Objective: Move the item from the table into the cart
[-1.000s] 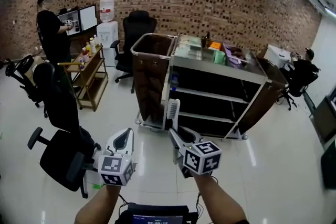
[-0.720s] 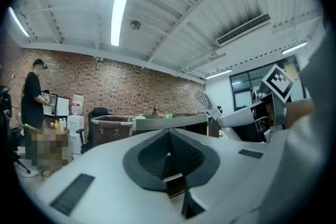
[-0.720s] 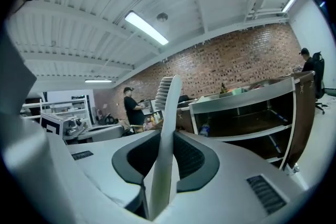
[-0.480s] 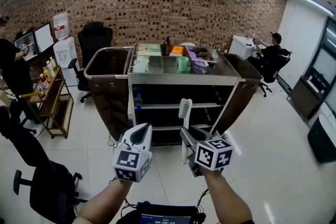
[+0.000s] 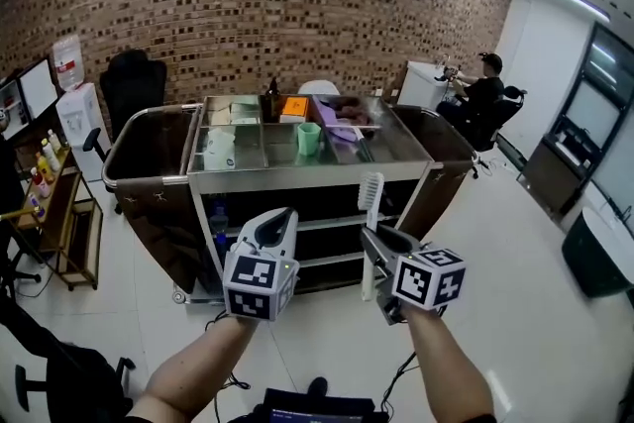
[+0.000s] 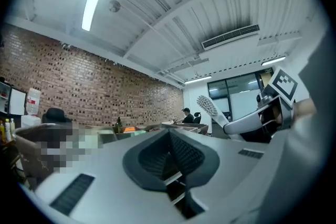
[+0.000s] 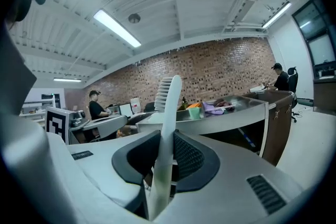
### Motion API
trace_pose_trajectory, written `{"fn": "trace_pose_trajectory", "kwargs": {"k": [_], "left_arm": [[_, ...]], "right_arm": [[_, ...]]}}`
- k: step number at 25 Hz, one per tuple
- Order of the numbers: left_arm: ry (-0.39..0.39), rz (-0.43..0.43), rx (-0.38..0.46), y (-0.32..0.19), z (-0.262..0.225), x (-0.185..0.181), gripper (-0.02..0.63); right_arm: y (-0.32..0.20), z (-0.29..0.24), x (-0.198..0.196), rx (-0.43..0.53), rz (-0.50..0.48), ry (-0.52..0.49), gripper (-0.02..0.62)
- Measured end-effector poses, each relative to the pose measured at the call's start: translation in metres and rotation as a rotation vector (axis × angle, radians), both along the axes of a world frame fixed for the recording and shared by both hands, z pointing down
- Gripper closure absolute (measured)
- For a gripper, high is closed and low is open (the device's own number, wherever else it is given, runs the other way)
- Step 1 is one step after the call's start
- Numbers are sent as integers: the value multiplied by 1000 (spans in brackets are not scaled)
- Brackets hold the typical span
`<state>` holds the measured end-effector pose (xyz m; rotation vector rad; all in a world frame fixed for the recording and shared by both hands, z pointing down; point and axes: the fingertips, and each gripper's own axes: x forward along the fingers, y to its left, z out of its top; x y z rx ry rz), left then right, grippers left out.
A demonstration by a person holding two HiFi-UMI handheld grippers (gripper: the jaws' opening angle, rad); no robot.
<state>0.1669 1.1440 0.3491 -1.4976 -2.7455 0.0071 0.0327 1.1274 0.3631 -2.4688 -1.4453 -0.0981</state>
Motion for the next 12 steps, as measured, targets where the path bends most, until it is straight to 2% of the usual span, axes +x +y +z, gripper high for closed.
{"fn": "trace_pose_trajectory", "kwargs": {"k": [6,9,12], "left_arm": [[17,-1,-16,130,-32,-103,592],[17,6,25,200,-41,-163,591],[50,-2,21,259,-57,-204,591]], "right_arm": [[133,-27,-108,-34,-10,-24,514],[209,-42,-176,-25,-20,-39,514],[274,-63,-217,-38,-39,-59,514]]}}
